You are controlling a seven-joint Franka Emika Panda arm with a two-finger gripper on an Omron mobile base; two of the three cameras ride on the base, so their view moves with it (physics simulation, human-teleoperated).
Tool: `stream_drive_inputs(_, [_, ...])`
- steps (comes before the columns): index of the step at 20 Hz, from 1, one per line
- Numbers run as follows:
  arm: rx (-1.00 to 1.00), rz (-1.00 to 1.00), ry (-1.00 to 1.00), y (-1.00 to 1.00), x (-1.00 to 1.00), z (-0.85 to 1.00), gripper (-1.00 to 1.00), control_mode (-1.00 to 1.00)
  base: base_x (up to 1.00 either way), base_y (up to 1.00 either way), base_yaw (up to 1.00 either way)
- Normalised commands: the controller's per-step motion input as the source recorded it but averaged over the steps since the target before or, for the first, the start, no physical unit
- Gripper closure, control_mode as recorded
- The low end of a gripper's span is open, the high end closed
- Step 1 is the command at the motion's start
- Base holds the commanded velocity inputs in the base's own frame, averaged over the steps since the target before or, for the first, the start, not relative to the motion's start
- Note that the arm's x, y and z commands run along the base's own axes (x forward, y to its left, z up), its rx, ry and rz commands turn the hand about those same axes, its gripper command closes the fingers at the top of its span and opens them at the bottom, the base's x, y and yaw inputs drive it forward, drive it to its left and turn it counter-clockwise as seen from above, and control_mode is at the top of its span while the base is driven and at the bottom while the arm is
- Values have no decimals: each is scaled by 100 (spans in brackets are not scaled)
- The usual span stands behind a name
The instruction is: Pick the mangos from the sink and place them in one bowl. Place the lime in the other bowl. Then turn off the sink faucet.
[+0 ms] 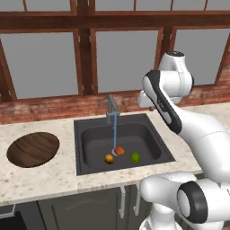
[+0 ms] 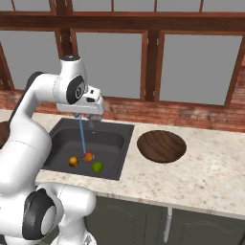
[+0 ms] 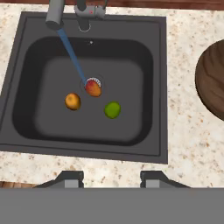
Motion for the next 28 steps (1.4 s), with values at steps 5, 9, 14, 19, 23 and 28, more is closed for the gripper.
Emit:
stream_drive_inputs(5, [0, 0, 0, 9, 0, -10, -100, -100, 0, 0, 0])
stream_drive_inputs(9, [0, 0, 0, 21, 0, -20, -100, -100, 0, 0, 0])
stream_drive_inputs(14, [0, 0, 0, 17, 0, -27, -100, -100, 0, 0, 0])
stream_drive_inputs(19, [0, 0, 0, 11, 0, -32, -100, -100, 0, 0, 0])
stream_drive_inputs(23, [0, 0, 0, 17, 0, -33, -100, -100, 0, 0, 0])
stream_drive_inputs(28, [0, 0, 4, 29, 0, -26, -100, -100, 0, 0, 0])
